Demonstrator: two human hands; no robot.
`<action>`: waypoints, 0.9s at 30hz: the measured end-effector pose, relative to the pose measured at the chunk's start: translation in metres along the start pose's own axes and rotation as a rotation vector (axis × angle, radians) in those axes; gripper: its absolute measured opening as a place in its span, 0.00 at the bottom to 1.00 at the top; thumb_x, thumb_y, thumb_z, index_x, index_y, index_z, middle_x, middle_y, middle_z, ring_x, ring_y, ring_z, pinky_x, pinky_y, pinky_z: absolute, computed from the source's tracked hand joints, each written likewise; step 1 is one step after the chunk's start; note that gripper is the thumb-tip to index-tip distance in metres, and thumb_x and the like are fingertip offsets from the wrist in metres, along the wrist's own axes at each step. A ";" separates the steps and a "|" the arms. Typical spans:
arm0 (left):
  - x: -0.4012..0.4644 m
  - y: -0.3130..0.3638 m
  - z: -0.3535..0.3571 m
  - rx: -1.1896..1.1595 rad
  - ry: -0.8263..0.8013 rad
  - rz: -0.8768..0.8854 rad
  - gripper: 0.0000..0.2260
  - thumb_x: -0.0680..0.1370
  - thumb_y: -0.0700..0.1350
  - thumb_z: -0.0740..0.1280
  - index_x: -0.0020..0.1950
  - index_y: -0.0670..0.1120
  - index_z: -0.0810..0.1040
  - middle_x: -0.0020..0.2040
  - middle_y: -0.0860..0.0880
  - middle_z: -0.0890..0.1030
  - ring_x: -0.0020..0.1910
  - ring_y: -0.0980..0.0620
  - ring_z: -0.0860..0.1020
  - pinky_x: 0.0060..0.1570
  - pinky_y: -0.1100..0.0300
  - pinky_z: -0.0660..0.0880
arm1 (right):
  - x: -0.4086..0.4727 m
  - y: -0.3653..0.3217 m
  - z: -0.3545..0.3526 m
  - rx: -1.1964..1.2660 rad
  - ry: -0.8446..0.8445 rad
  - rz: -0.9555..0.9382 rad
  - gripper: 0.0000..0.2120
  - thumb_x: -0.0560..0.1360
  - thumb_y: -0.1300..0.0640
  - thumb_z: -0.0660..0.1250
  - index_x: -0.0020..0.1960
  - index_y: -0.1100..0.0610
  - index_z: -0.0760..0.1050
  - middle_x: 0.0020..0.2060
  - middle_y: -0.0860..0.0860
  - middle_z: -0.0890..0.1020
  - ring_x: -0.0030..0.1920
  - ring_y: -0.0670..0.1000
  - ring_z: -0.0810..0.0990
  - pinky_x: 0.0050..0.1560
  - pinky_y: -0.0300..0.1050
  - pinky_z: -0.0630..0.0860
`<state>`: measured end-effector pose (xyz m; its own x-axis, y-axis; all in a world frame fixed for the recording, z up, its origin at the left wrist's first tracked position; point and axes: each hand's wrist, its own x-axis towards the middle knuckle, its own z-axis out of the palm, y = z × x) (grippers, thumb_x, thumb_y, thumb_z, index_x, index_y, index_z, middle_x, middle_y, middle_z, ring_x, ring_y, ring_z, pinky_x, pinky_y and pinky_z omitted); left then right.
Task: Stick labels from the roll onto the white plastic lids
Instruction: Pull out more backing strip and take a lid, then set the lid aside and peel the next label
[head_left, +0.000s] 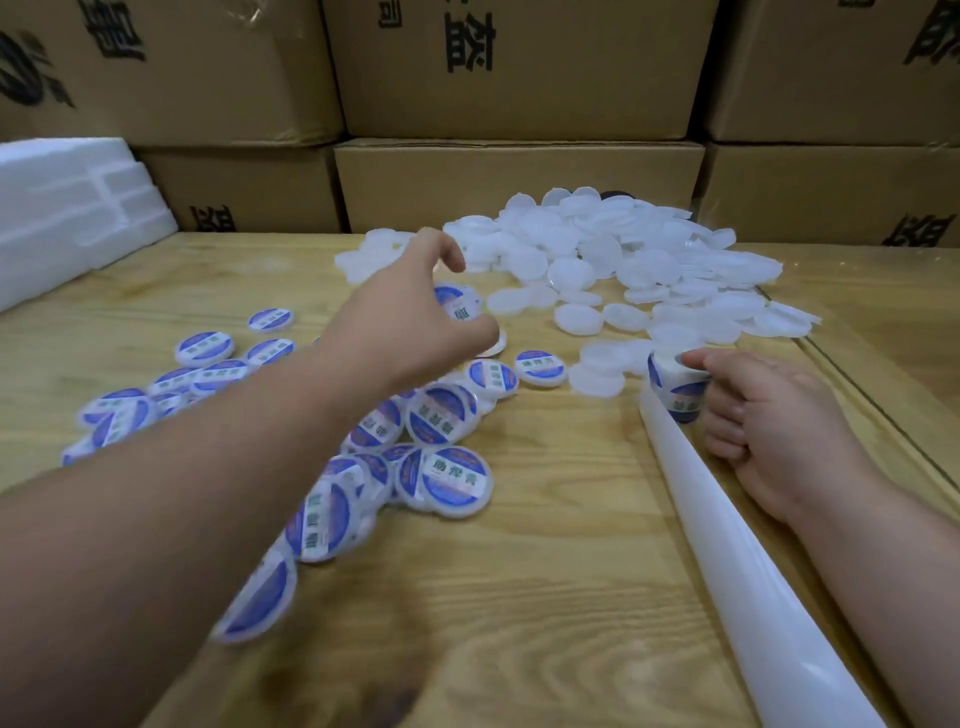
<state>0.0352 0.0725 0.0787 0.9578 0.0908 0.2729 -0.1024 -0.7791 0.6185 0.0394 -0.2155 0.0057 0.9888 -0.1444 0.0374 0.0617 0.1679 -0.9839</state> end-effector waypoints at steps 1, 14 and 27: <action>0.003 -0.008 -0.009 0.101 -0.065 -0.007 0.23 0.64 0.60 0.71 0.54 0.63 0.64 0.40 0.49 0.81 0.20 0.55 0.76 0.28 0.54 0.79 | 0.000 0.001 0.000 -0.002 -0.005 0.000 0.07 0.78 0.59 0.65 0.50 0.60 0.80 0.23 0.47 0.61 0.22 0.47 0.58 0.21 0.37 0.56; -0.044 0.010 0.013 0.179 -0.170 0.115 0.36 0.75 0.68 0.65 0.79 0.56 0.60 0.76 0.54 0.64 0.77 0.52 0.59 0.69 0.55 0.62 | 0.002 0.004 0.003 -0.031 -0.016 -0.009 0.06 0.73 0.55 0.68 0.44 0.57 0.82 0.23 0.47 0.60 0.22 0.47 0.58 0.22 0.38 0.55; -0.082 0.025 0.113 0.214 -0.302 0.105 0.33 0.80 0.52 0.55 0.83 0.46 0.47 0.84 0.47 0.46 0.82 0.48 0.39 0.80 0.49 0.40 | -0.011 0.004 0.008 -0.232 0.138 -0.178 0.09 0.70 0.50 0.67 0.43 0.48 0.85 0.23 0.39 0.74 0.24 0.42 0.68 0.31 0.41 0.63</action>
<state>-0.0157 -0.0244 -0.0110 0.9843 -0.1583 0.0779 -0.1764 -0.8893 0.4219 0.0302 -0.2050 0.0032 0.9365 -0.2851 0.2042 0.1838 -0.0969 -0.9782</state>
